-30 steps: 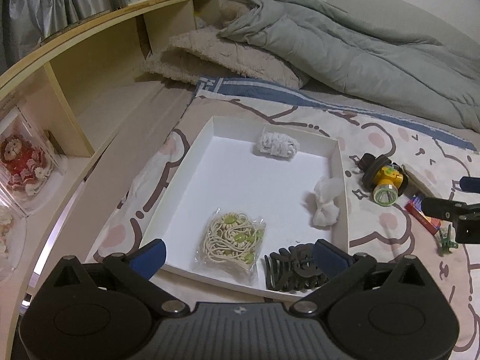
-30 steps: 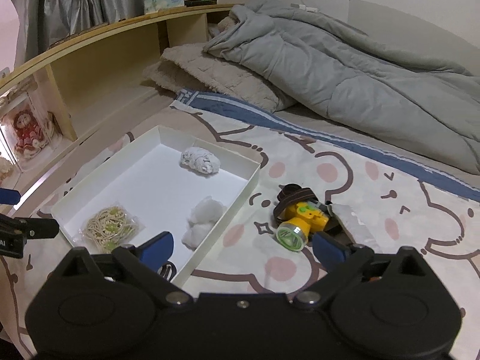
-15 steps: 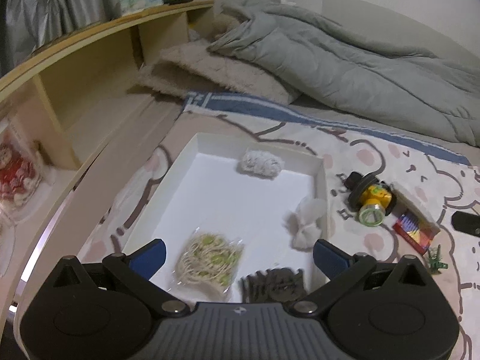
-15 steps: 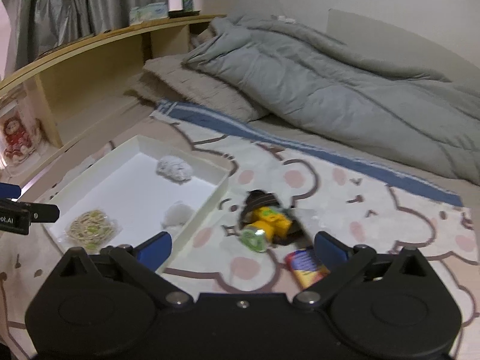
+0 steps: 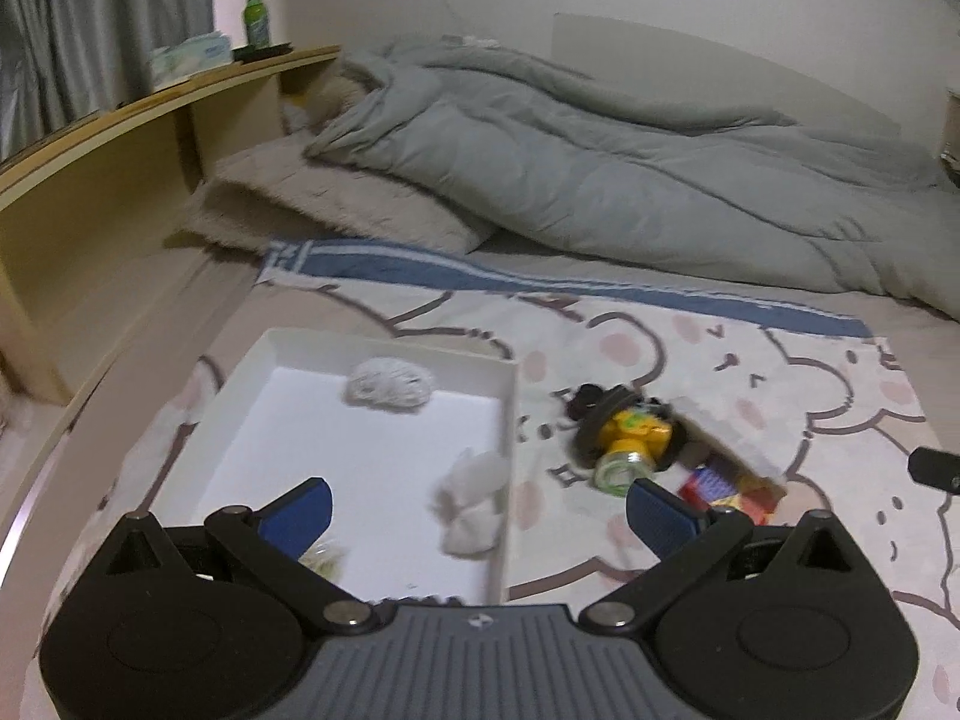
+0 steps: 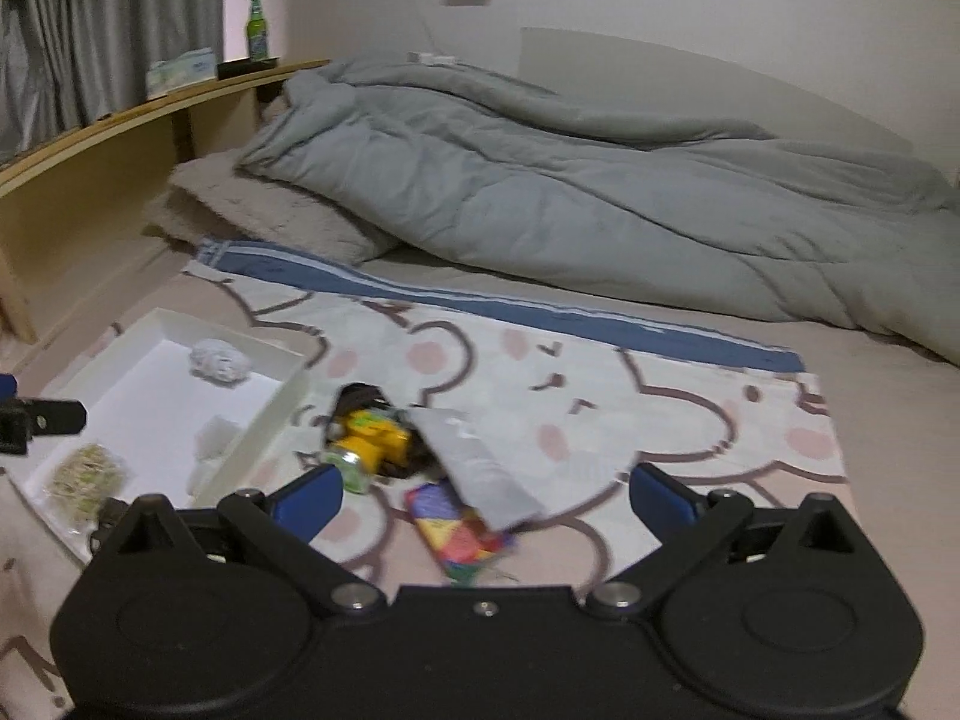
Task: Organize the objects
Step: 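Grasp the green clothespin with white string using the left tool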
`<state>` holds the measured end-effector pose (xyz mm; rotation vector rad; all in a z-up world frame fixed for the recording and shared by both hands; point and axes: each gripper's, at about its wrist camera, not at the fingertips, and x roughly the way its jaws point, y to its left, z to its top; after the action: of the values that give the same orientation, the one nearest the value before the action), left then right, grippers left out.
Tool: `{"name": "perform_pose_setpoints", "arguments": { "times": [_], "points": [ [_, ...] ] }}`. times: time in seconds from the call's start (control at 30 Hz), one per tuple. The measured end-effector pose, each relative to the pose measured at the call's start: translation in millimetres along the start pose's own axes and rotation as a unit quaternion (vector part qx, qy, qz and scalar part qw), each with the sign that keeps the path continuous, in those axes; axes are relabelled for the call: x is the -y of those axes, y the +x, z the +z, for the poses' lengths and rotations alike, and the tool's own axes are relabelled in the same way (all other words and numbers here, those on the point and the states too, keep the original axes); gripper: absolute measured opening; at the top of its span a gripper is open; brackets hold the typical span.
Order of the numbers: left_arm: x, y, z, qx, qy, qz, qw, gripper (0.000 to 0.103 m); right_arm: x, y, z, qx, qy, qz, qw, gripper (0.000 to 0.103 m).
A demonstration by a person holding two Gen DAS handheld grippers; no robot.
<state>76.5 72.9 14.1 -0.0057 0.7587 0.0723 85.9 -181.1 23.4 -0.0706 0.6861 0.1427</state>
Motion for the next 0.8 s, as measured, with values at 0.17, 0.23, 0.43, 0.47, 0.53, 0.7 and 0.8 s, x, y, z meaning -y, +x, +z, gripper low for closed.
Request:
{"name": "perform_pose_setpoints", "arguments": {
  "times": [0.17,0.23,0.43,0.47,0.53,0.7,0.8],
  "points": [
    [22,1,0,0.022,0.013,-0.014,0.9996,0.103,25,5,-11,-0.007,0.019,-0.019,1.000,0.103],
    [28,2,0,0.031,0.014,-0.021,0.9992,0.103,33,9,-14,-0.008,0.030,-0.026,0.999,0.103],
    [43,11,1,0.034,-0.010,-0.054,0.9980,0.103,49,26,-21,-0.019,0.050,-0.046,0.998,0.103],
    [46,13,0,0.035,-0.018,-0.063,0.9972,0.103,51,28,-21,-0.021,0.052,-0.047,0.997,0.103],
    [50,17,0,0.031,-0.024,-0.080,0.9960,0.103,52,33,-22,-0.022,0.056,-0.047,0.997,0.103],
    [70,31,-3,0.010,-0.008,-0.089,0.9959,0.103,57,40,-22,-0.012,0.082,-0.040,0.996,0.103],
    [85,40,-9,0.001,0.015,-0.081,0.9966,0.103,60,42,-23,-0.002,0.107,-0.045,0.993,0.103]
  ]
}}
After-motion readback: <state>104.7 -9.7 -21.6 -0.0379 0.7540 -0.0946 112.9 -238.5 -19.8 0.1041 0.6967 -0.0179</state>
